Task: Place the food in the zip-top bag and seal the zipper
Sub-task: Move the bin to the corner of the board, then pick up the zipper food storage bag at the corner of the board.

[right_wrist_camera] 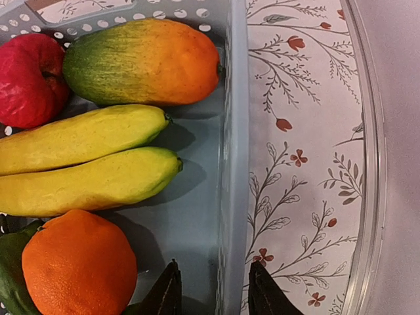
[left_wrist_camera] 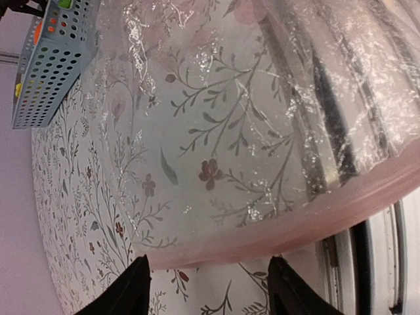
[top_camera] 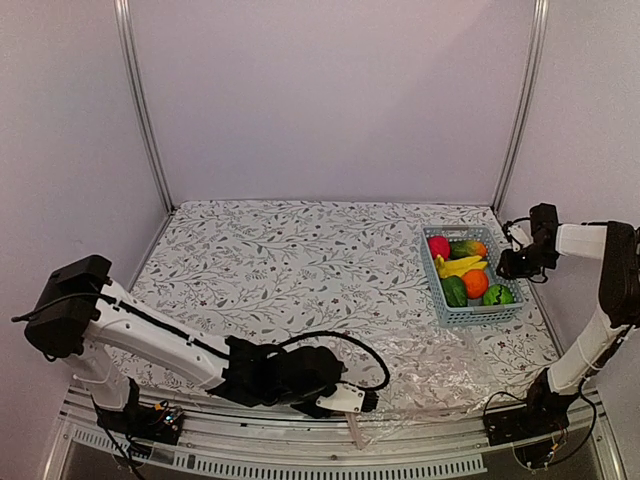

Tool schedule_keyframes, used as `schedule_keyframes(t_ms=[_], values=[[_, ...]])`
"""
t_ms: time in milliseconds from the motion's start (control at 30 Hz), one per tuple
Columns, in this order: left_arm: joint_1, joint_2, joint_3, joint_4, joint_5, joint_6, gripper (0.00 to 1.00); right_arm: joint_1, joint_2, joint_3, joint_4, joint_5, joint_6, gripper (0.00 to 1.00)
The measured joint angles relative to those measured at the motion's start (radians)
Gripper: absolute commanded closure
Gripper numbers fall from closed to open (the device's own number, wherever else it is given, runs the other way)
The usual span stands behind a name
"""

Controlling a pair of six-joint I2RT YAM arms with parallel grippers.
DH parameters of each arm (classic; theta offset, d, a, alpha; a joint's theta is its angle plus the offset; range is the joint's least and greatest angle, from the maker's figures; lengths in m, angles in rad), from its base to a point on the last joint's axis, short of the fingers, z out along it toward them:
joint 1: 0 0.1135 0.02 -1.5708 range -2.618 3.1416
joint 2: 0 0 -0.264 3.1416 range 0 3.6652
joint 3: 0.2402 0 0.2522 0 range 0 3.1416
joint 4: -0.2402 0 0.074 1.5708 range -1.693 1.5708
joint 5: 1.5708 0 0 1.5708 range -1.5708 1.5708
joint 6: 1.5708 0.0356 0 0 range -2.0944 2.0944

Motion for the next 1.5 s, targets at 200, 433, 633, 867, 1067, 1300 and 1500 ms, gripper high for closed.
schedule_keyframes(t_ms=[200,433,633,867,1067,1300,1500], values=[[0.0,0.052,0.002,0.069,-0.059,0.071,0.48,0.0,-0.029,-0.013,0.008,-0.013,-0.006,0.62],[0.0,0.121,0.029,0.133,-0.083,0.153,0.75,-0.002,-0.051,-0.019,0.015,-0.034,-0.011,0.62],[-0.009,0.14,0.037,0.141,-0.099,0.192,0.97,-0.027,-0.055,-0.027,0.019,-0.061,-0.017,0.62],[-0.035,-0.013,0.028,0.021,-0.107,0.085,1.0,-0.033,-0.061,-0.029,0.021,-0.079,-0.024,0.58],[-0.045,-0.328,0.026,-0.193,-0.149,-0.129,1.0,-0.033,-0.079,-0.029,0.021,-0.075,-0.03,0.55],[0.0,-0.643,0.037,-0.428,-0.303,-0.4,1.0,-0.033,-0.148,0.002,-0.001,-0.129,-0.055,0.55],[0.176,-0.804,0.106,-0.607,-0.462,-0.639,1.0,0.012,-0.239,0.018,-0.021,-0.217,-0.14,0.62]])
